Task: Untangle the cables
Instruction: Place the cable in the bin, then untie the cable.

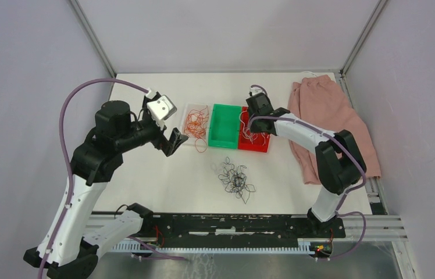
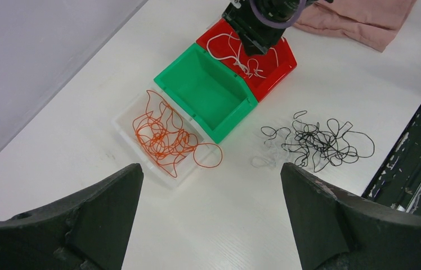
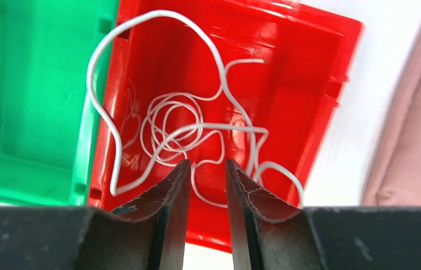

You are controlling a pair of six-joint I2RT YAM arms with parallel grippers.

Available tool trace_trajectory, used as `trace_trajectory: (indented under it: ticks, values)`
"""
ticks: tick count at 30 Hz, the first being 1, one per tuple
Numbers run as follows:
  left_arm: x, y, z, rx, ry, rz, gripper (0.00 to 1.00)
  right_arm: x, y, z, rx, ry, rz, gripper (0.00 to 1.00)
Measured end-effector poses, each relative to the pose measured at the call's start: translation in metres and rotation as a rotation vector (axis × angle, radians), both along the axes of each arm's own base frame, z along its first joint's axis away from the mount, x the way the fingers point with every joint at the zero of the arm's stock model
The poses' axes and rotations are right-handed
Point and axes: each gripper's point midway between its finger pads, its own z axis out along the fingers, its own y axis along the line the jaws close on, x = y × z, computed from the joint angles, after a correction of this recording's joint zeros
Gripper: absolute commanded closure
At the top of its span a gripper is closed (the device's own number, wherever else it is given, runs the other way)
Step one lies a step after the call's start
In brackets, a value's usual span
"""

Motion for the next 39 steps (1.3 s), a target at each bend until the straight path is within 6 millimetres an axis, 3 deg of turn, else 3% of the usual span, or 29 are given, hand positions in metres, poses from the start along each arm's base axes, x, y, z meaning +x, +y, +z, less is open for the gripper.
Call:
trace_trajectory:
  ticks: [3,5,8,11,14,17,20,23,32,39]
  values:
    - [0.000,0.001,-0.002,0.014,-0.002,-0.001,0.01,-0.011,-0.004,0.016,-0.003,-0.049,-0.001,0.55]
    - [0.002,0.003,-0.006,0.033,-0.007,0.005,0.01,-0.022,-0.001,0.037,0.008,-0.098,0.017,0.50]
    - [0.004,0.005,-0.016,0.064,0.002,0.005,0.01,-0.047,0.022,0.076,0.063,-0.182,0.088,0.46]
    - [0.001,0.007,-0.029,0.104,0.022,-0.012,0.01,-0.083,0.046,0.092,0.133,-0.211,0.170,0.44]
    - [-0.004,0.011,-0.044,0.164,0.036,-0.049,0.01,-0.127,0.060,0.080,0.207,-0.146,0.250,0.44]
    - [-0.014,0.014,-0.064,0.229,0.072,-0.098,0.01,-0.167,0.060,0.049,0.240,-0.024,0.290,0.43]
    - [-0.022,0.018,-0.077,0.273,0.105,-0.134,0.01,-0.197,0.057,0.027,0.239,0.070,0.309,0.46]
    - [-0.028,0.017,-0.081,0.280,0.117,-0.166,0.01,-0.212,0.059,0.021,0.256,0.113,0.324,0.49]
    - [-0.034,0.016,-0.084,0.290,0.109,-0.209,0.00,-0.210,0.061,0.016,0.233,0.147,0.329,0.47]
    - [-0.041,0.015,-0.092,0.284,0.119,-0.234,0.01,-0.160,0.068,0.048,0.236,0.088,0.375,0.50]
